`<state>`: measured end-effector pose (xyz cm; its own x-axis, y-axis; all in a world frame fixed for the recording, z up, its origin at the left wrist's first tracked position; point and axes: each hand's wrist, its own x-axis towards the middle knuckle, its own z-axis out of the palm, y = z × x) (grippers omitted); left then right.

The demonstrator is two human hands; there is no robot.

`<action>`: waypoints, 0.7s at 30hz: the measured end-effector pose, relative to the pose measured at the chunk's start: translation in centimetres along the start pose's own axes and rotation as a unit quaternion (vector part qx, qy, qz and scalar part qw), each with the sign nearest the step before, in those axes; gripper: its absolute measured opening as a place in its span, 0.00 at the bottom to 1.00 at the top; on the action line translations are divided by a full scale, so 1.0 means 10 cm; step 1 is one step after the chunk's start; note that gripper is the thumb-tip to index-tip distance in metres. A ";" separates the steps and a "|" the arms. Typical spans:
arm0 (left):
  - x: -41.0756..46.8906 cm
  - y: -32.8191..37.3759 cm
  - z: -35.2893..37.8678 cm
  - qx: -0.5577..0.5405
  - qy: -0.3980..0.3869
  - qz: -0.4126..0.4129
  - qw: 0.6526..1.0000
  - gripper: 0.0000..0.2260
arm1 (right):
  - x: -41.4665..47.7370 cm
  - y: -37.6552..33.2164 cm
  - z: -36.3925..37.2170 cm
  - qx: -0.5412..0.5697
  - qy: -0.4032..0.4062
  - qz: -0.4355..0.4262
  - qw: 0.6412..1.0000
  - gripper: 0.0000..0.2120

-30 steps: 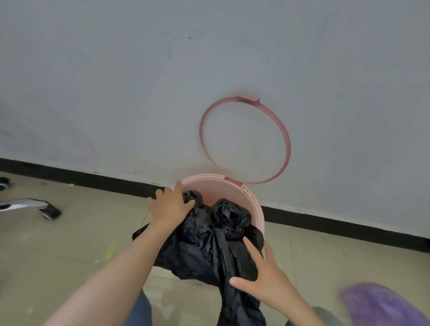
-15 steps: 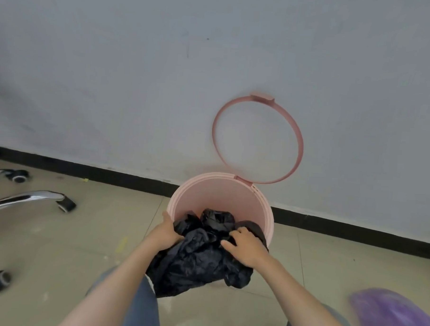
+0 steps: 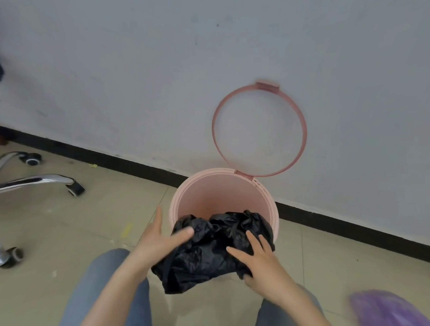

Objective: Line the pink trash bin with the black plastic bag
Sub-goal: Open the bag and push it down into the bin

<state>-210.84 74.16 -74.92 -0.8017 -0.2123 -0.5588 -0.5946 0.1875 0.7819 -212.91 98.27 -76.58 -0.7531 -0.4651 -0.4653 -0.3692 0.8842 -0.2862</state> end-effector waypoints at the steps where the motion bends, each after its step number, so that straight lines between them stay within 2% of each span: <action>1: -0.04 -0.08 0.10 0.019 -0.008 -0.002 1.000 0.55 | 0.04 -0.05 -0.02 0.015 0.014 0.014 1.000 0.31; 4: -0.13 -0.29 0.38 0.012 0.013 0.004 1.000 0.51 | 0.17 -0.24 -0.05 0.082 0.112 0.049 0.989 0.34; 6: -0.13 -0.32 0.37 -0.022 0.026 0.060 0.998 0.46 | 0.23 -0.30 -0.06 0.100 0.193 0.048 0.975 0.30; 9: 0.02 -0.10 0.16 0.077 0.106 0.172 0.976 0.33 | 0.31 -0.20 -0.14 0.066 0.266 0.058 0.960 0.24; 11: 0.21 0.14 -0.05 0.144 0.175 0.192 0.955 0.28 | 0.35 0.01 -0.22 0.026 0.273 0.108 0.955 0.23; 13: 0.44 0.37 -0.31 0.120 0.206 0.182 0.954 0.25 | 0.35 0.26 -0.31 -0.001 0.283 0.171 0.944 0.21; 15: 0.63 0.57 -0.55 -0.025 0.194 0.141 0.970 0.21 | 0.32 0.47 -0.42 0.012 0.291 0.216 0.932 0.20; 17: 0.72 0.69 -0.69 -0.174 0.159 0.099 0.967 0.20 | 0.31 0.58 -0.48 0.028 0.280 0.234 0.931 0.21; 18: 0.74 0.70 -0.70 -0.201 0.144 0.086 0.965 0.21 | 0.31 0.59 -0.49 0.032 0.266 0.232 0.935 0.22; 19: 0.74 0.70 -0.68 -0.186 0.135 0.083 0.970 0.24 | 0.32 0.58 -0.48 0.036 0.255 0.225 0.940 0.23; 20: 0.72 0.69 -0.64 -0.122 0.142 0.097 0.978 0.27 | 0.32 0.55 -0.47 0.037 0.250 0.217 0.943 0.23; 21: 0.66 0.65 -0.56 -0.008 0.164 0.131 0.978 0.29 | 0.32 0.49 -0.45 0.028 0.250 0.211 0.945 0.25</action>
<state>-219.67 68.56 -71.99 -0.8619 -0.4560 -0.2220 -0.3684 0.2622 0.8919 -219.60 101.27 -75.73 -0.9950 0.0192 -0.0981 0.0399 0.9761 -0.2138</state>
